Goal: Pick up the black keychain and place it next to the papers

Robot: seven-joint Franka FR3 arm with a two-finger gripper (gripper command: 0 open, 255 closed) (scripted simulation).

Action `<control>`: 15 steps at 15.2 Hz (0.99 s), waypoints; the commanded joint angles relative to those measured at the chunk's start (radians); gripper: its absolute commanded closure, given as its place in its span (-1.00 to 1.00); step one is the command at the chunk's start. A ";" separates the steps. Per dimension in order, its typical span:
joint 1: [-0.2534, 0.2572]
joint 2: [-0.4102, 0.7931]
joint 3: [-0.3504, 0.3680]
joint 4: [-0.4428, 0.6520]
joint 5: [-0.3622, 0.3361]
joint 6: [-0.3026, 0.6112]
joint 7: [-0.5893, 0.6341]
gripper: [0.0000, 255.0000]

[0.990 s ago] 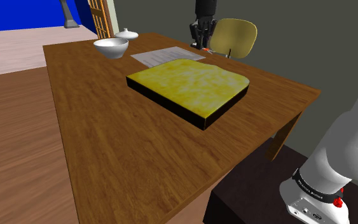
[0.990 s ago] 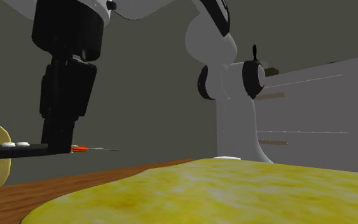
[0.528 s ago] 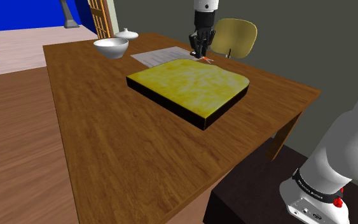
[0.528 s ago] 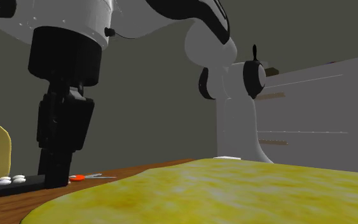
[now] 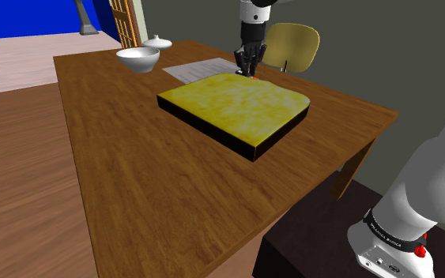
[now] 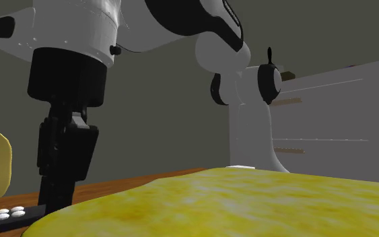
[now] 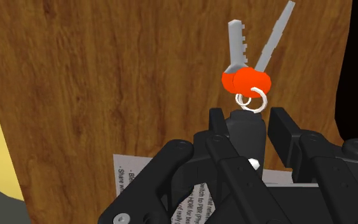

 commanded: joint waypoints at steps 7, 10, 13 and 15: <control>0.000 0.000 0.000 0.000 0.000 0.001 0.000 -1.00; 0.002 0.006 0.002 0.074 0.000 -0.068 -0.001 -1.00; 0.003 0.016 0.003 0.148 0.000 -0.131 -0.001 -1.00; 0.003 0.016 0.003 0.148 0.000 -0.131 -0.001 -1.00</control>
